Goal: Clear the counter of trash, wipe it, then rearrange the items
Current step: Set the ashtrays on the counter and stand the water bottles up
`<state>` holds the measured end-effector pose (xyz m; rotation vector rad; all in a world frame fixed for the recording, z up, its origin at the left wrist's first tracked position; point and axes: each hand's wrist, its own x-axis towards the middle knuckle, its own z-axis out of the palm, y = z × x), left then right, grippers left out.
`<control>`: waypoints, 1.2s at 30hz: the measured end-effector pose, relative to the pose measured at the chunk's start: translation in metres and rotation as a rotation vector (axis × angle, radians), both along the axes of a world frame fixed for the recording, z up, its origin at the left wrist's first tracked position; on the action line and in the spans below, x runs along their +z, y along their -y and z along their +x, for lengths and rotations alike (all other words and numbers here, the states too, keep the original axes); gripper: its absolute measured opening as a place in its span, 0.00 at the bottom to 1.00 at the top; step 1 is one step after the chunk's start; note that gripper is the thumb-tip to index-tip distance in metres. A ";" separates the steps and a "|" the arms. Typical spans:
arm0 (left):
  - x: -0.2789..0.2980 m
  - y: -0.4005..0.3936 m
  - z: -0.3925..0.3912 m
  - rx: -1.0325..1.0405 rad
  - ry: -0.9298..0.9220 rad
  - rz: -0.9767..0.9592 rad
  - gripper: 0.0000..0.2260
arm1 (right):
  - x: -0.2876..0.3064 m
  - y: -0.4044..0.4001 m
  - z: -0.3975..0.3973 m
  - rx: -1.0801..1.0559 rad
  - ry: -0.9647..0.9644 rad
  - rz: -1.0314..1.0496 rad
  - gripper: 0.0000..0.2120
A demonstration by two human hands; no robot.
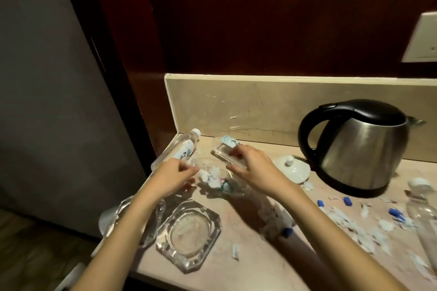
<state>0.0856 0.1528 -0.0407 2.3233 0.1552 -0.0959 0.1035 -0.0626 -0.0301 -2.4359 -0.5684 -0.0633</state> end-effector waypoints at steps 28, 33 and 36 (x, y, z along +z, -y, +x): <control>-0.011 0.042 0.024 0.023 -0.288 -0.760 0.09 | -0.028 0.023 0.008 -0.121 -0.103 0.416 0.19; 0.002 0.044 0.023 -0.115 -0.166 -0.758 0.16 | -0.021 0.030 0.011 -0.109 -0.269 0.620 0.15; 0.008 0.052 0.025 -0.159 -0.073 -0.733 0.15 | -0.012 0.037 0.009 -0.088 -0.290 0.711 0.06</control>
